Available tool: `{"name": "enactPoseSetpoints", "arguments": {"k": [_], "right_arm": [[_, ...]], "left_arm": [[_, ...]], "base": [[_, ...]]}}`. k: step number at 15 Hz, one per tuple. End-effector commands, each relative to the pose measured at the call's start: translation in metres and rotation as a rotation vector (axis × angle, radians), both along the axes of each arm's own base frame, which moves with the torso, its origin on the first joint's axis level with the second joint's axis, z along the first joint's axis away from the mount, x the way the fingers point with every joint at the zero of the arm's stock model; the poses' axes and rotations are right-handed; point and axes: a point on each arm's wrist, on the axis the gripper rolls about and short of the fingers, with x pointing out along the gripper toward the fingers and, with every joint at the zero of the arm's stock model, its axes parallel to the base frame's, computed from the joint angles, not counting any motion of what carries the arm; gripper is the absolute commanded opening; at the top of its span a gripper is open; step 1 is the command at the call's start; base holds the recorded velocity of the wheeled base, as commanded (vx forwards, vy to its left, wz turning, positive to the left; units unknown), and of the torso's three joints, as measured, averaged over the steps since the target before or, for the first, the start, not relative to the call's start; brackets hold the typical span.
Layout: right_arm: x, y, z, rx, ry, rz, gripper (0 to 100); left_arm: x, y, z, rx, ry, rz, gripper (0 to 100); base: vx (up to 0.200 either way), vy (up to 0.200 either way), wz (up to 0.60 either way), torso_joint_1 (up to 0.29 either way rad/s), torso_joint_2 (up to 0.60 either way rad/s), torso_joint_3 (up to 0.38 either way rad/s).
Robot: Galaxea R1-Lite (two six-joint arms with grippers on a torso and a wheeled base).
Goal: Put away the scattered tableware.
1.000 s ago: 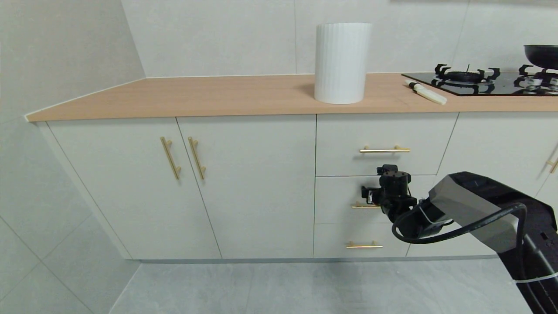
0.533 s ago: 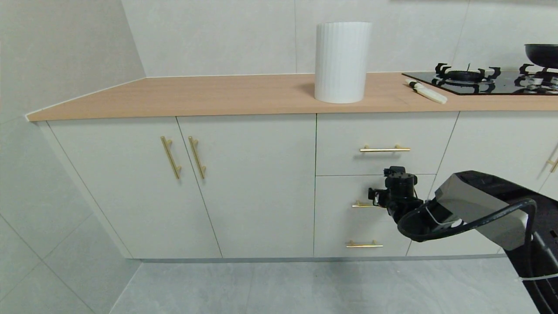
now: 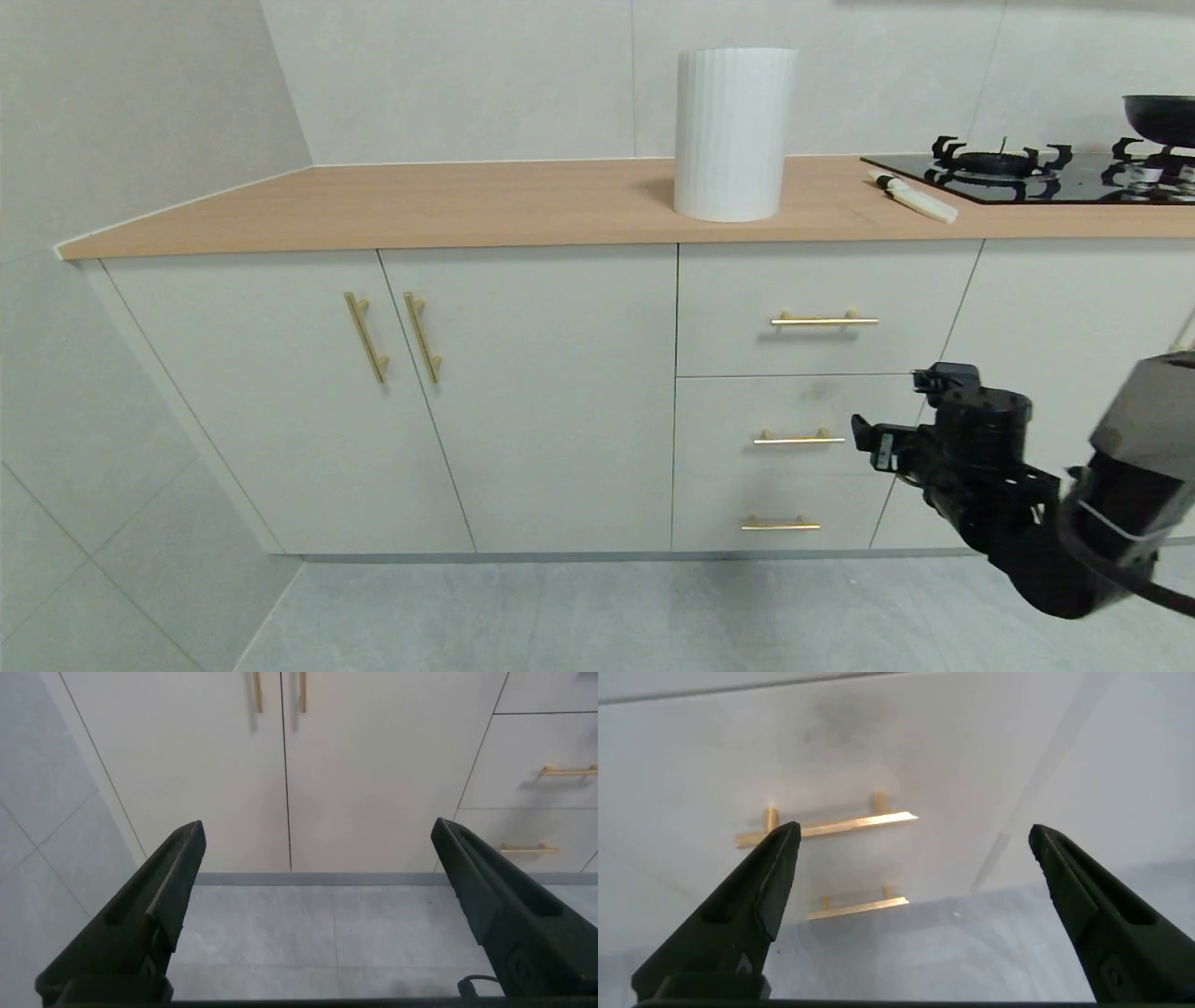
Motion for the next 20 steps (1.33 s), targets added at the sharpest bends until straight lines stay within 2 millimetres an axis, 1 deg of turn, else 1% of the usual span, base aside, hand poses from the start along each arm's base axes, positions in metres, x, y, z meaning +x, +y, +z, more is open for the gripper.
{"name": "enactPoseSetpoints", "arguments": {"k": [1,3,4,5,6,7,11,13,14,15,16,17,18,20], "right_arm": [[-0.072,-0.005,0.052,0.023,-0.155,-0.042,100],[-0.106,-0.014,0.078,0.026,-0.25,-0.069,100],[-0.117,-0.018,0.087,0.02,-0.281,-0.07,100],[-0.138,-0.025,0.1,0.012,-0.336,-0.07,100],[-0.149,-0.029,0.105,-0.004,-0.361,-0.072,100],[-0.175,-0.038,0.112,-0.056,-0.399,-0.073,100],[-0.249,-0.066,0.126,-0.177,-0.551,-0.145,100],[-0.284,-0.078,0.125,-0.209,-0.568,-0.167,100],[-0.297,-0.082,0.125,-0.226,-0.565,-0.199,100],[-0.318,-0.087,0.124,-0.251,-0.56,-0.274,100],[-0.336,-0.09,0.121,-0.265,-0.56,-0.307,100],[-0.353,-0.091,0.114,-0.275,-0.549,-0.31,100],[-0.367,-0.092,0.107,-0.284,-0.546,-0.306,100],[-0.376,-0.088,0.105,-0.299,-0.556,-0.345,100]], "left_arm": [[0.0,0.0,0.0,0.0,0.0,0.001,100],[0.0,0.0,0.0,0.0,0.0,0.001,100],[0.0,0.0,0.0,0.0,0.0,0.001,100],[0.0,0.0,0.0,0.0,0.002,0.001,100],[0.0,0.0,0.0,0.0,0.002,0.001,100],[0.0,0.0,0.0,0.0,0.0,0.001,100],[0.0,0.0,0.0,0.0,0.0,0.001,100],[0.0,0.0,0.0,0.0,0.0,0.001,100],[0.0,0.0,0.0,0.0,0.0,0.001,100],[0.0,0.0,0.0,0.0,0.0,0.001,100],[0.0,0.0,0.0,0.0,0.0,0.001,100],[0.0,0.0,0.0,0.0,0.0,0.001,100],[0.0,0.0,0.0,0.0,0.0,0.001,100],[0.0,0.0,0.0,0.0,0.0,0.001,100]], "base": [[0.0,0.0,0.0,0.0,0.0,0.0],[0.0,0.0,0.0,0.0,0.0,0.0],[0.0,0.0,0.0,0.0,0.0,0.0],[0.0,0.0,0.0,0.0,0.0,0.0],[0.0,0.0,0.0,0.0,0.0,0.0],[0.0,0.0,0.0,0.0,0.0,0.0],[0.0,0.0,0.0,0.0,0.0,0.0],[0.0,0.0,0.0,0.0,0.0,0.0],[0.0,0.0,0.0,0.0,0.0,0.0],[0.0,0.0,0.0,0.0,0.0,0.0],[0.0,0.0,0.0,0.0,0.0,0.0],[0.0,0.0,0.0,0.0,0.0,0.0],[0.0,0.0,0.0,0.0,0.0,0.0],[0.0,0.0,0.0,0.0,0.0,0.0]]}}
